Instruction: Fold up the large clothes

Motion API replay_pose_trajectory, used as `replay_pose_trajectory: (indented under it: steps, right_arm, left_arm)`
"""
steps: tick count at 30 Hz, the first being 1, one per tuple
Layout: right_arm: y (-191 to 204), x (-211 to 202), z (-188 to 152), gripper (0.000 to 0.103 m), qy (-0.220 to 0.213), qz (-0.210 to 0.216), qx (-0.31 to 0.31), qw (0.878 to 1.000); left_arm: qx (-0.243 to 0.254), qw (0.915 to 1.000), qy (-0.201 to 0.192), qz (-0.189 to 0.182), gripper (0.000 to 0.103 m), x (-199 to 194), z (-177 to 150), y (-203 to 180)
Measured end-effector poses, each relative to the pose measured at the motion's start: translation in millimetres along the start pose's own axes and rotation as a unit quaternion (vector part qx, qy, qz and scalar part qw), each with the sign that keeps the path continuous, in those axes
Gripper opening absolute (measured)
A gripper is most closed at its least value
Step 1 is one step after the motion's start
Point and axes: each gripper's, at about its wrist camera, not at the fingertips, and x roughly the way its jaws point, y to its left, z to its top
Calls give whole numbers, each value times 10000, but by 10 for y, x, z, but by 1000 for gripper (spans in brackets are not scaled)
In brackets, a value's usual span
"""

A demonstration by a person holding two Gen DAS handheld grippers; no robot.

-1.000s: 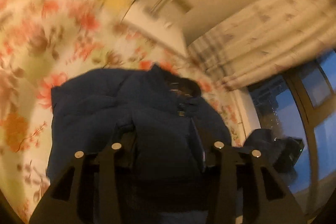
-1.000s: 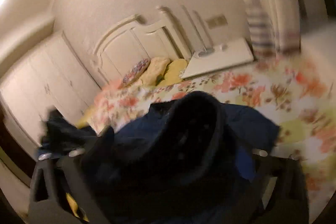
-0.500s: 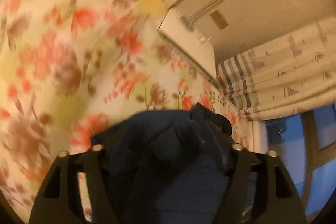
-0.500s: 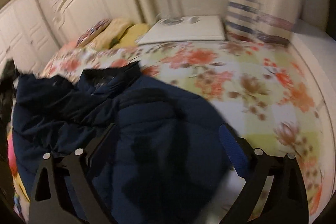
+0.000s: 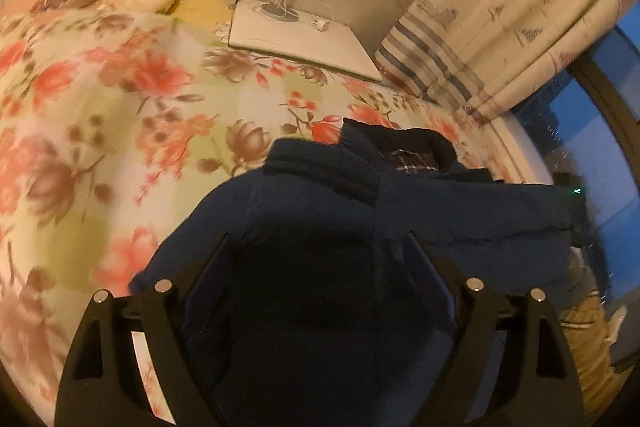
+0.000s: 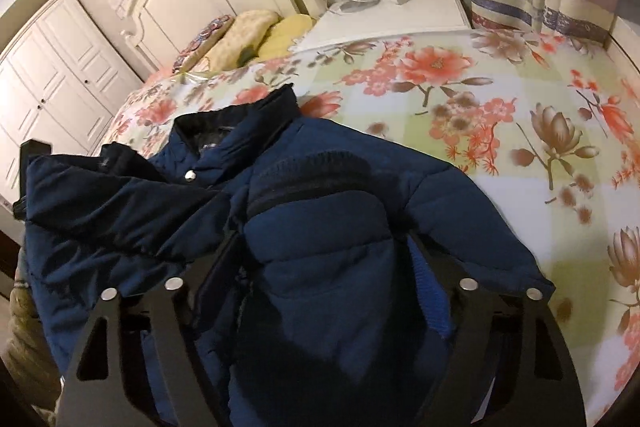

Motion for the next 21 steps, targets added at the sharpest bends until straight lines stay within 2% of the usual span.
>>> replay_pose_trajectory:
  steps: [2, 3, 4, 5, 6, 7, 10, 12, 13, 16, 18, 21]
  right_arm:
    - [44, -7, 7, 68, -20, -9, -96, 10000]
    - [76, -17, 1, 63, -64, -6, -190, 9998]
    - [105, -32, 0, 49, -137, -54, -266, 9995]
    - [158, -74, -13, 34, -258, -137, -416, 9987]
    - [194, -124, -28, 28, -350, -246, -545, 9976]
    - [290, -228, -64, 22, -544, -644, -798, 9932]
    - [434, -593, -117, 17, -1092, -1233, -1136, 9798]
    - [485, -990, -61, 17, -1528, -1364, -1084, 9728]
    - [526, -1118, -18, 17, -1640, -1286, -1106, 9718]
    - [779, -1468, 157, 17, -2080, -1476, -1297, 9582]
    - [870, -1575, 284, 17, -2300, -1562, -1275, 9521]
    - [807, -1501, 507, 17, -2347, -1503, -975, 9554]
  left_arm:
    - [27, 10000, 3, 56, 84, 109, 39, -37]
    - [20, 9999, -8, 140, 79, 183, 53, -56]
    - [17, 9996, -79, 275, 67, 205, 51, -60]
    - [-10, 9987, -144, 482, 36, 220, 38, -59]
    - [-79, 9986, -184, 486, 20, 202, 19, -49]
    - [-116, 9982, -347, 482, 17, 123, -19, -50]
    - [-32, 9922, -948, 805, 13, -347, -121, -123]
    - [3, 9886, -1258, 823, 13, -716, -91, -191]
    - [45, 9872, -1409, 750, 13, -907, -49, -242]
    - [303, 9773, -1875, 940, 13, -1338, 111, -494]
    - [369, 9714, -2032, 1167, 14, -1435, 269, -612]
    - [126, 9736, -1877, 1294, 15, -1260, 486, -568]
